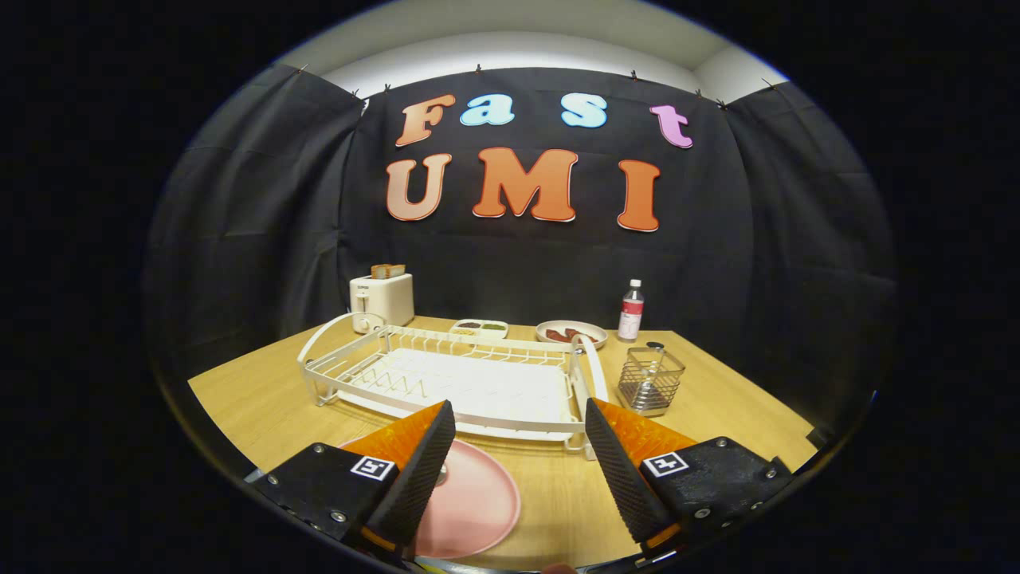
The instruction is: Take the plate from the dish rack, then take the spoon from the basket and place it into the plate.
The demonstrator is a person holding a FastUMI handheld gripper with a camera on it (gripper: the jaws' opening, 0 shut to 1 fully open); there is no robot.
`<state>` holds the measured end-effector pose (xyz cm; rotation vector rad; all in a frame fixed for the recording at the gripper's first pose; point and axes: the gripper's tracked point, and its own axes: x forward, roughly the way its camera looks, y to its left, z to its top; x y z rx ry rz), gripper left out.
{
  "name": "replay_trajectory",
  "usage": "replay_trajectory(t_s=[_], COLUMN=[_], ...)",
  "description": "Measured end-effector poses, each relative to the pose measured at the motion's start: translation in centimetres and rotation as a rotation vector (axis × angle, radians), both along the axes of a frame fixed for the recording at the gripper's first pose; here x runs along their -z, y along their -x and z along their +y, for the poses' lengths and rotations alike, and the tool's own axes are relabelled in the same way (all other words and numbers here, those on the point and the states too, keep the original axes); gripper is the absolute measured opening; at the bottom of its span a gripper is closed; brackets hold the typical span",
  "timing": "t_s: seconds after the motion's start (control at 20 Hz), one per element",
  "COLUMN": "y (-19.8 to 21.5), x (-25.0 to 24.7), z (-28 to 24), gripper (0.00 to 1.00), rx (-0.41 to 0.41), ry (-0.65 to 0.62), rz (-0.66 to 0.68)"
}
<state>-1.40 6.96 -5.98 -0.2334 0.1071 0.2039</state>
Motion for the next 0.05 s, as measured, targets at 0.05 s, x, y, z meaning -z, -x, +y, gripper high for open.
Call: replay_trajectory(t_s=[0.05], y=[-0.32], x=[-0.87], z=[-0.67], gripper=[0.97], rx=[0.009], ry=[-0.002], rz=[-0.008])
